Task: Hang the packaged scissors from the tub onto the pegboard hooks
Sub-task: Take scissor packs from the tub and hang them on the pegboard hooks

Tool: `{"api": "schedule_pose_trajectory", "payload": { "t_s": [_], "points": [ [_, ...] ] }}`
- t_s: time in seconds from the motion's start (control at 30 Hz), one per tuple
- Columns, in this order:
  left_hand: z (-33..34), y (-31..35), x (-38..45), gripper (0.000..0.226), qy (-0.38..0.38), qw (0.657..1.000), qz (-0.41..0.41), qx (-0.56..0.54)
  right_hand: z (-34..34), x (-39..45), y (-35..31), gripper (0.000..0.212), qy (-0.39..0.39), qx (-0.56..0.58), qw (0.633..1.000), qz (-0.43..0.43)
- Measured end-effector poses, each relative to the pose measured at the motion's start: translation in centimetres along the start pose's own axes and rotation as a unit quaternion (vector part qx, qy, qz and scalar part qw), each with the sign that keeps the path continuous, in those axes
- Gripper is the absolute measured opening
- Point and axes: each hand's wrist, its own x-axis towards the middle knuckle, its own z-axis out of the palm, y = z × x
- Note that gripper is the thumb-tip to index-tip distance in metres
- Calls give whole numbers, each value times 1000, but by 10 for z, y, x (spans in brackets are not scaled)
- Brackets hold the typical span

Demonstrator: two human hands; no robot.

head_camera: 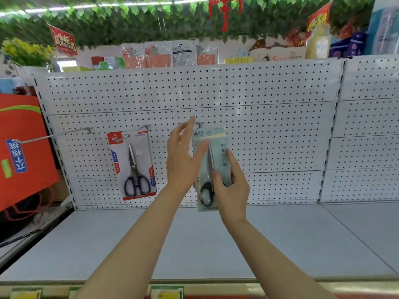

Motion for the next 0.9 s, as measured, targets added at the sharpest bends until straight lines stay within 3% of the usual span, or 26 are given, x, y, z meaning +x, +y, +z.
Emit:
{"api": "schedule_pose_trajectory", "payload": {
  "t_s": [0.17, 0.9],
  "points": [
    [6, 2, 10, 69, -79, 983, 21, 163, 10, 2, 16, 55, 10, -7, 1000, 4],
    [11, -22, 24, 75, -130, 950, 33, 281, 6, 34, 35, 63, -30, -155, 987, -15]
  ]
}}
